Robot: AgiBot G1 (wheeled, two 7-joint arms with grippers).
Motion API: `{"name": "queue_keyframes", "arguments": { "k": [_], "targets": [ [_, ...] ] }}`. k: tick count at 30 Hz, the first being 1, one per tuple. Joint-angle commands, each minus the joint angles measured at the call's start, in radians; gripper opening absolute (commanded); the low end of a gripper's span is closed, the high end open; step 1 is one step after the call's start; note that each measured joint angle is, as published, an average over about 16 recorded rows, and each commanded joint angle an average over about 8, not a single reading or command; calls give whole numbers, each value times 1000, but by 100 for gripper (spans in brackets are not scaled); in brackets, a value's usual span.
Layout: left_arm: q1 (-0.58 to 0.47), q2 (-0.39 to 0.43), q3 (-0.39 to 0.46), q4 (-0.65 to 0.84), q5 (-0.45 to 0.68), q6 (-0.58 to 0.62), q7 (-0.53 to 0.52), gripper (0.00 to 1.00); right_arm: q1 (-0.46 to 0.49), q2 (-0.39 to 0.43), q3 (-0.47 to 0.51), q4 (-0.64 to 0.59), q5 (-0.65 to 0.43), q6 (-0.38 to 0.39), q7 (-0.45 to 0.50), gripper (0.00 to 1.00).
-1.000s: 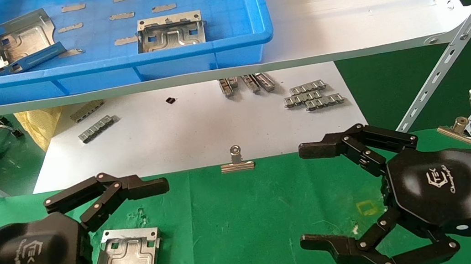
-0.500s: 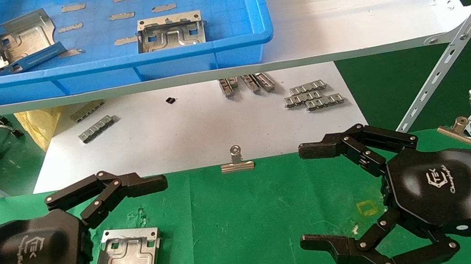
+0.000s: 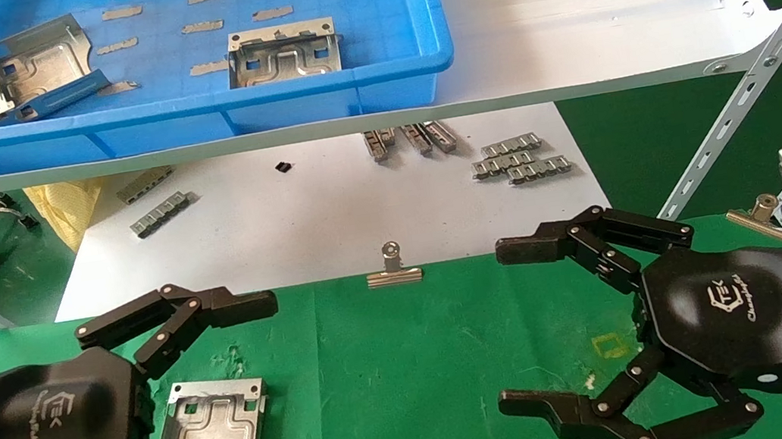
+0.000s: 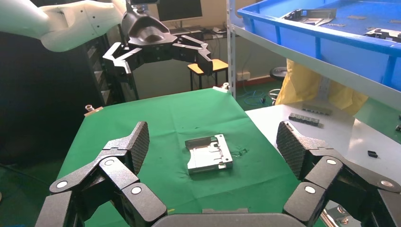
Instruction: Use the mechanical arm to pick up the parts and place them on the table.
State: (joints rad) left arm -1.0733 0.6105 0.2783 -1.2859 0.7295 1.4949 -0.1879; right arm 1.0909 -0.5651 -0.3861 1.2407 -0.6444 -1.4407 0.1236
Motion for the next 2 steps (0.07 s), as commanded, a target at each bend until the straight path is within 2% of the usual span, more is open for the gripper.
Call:
{"name": "queue_keyframes", "arguments": {
  "k": [1,2],
  "targets": [
    [0,0,1,1,0,0,0,100,0,0,0,0,0,0,0,100],
    [0,0,1,1,0,0,0,100,0,0,0,0,0,0,0,100]
  ]
}}
